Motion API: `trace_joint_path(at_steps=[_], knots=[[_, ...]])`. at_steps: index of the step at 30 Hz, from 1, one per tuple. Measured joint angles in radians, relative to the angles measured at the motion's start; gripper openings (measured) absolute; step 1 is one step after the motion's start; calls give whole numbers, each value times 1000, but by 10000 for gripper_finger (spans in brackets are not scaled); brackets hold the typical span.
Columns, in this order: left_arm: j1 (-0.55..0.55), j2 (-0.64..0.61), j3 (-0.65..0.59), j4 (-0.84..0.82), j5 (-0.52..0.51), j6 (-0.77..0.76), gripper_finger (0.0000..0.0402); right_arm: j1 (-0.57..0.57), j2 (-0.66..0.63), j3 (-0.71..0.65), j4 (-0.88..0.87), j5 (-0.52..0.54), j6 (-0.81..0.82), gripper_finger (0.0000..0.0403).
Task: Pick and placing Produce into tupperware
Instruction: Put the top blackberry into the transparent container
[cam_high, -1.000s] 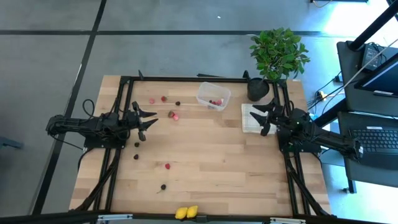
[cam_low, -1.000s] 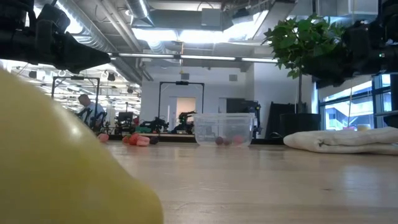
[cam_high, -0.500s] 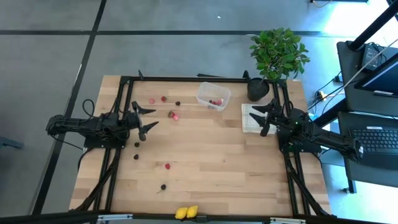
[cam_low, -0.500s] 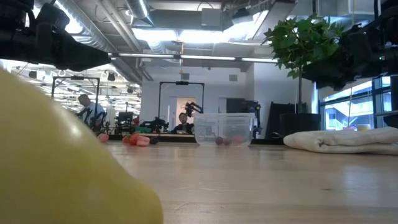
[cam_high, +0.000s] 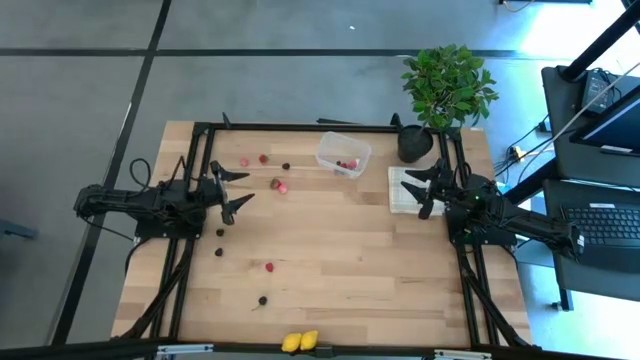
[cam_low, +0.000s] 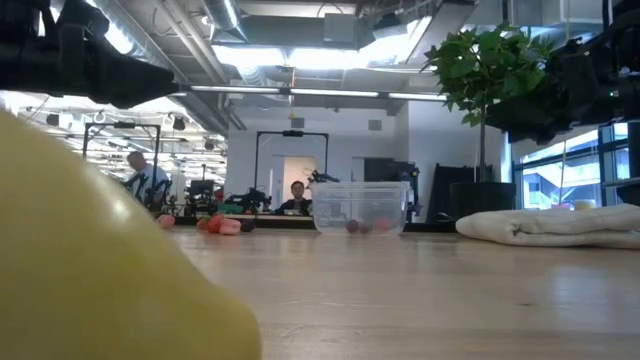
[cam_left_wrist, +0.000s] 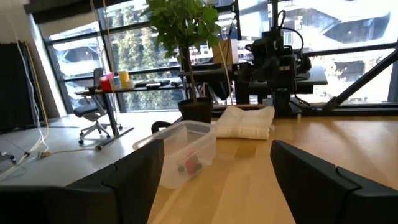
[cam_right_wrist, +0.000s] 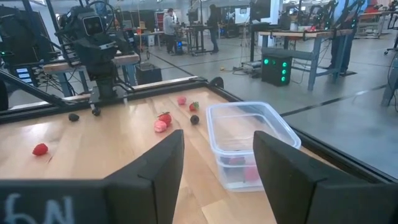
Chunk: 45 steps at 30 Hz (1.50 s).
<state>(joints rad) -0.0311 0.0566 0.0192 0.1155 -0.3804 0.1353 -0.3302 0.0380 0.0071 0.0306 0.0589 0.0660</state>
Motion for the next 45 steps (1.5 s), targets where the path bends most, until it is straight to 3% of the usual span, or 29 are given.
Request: trace_joint_path(at_steps=[7, 14, 22, 28, 31, 37, 45], knots=[[0, 155, 119, -35, -3, -3, 287, 0, 0, 0, 3, 0, -25, 195], [36, 518, 391, -220, -21, -31, 287, 0, 0, 0, 3, 0, -23, 195], [214, 884, 718, -514, -38, -150, 286, 0, 0, 0, 2, 0, -22, 195], [362, 1115, 901, -609, 179, -96, 286, 0, 0, 0, 2, 0, -22, 195], [407, 1209, 949, -642, 237, -3, 286, 0, 0, 0, 1, 0, -8, 195], [475, 1341, 958, -655, 241, 107, 286, 1, 0, 0, -1, 0, 30, 195], [533, 1445, 958, -598, 354, 156, 286, 0, 0, 0, -1, 0, 15, 195]])
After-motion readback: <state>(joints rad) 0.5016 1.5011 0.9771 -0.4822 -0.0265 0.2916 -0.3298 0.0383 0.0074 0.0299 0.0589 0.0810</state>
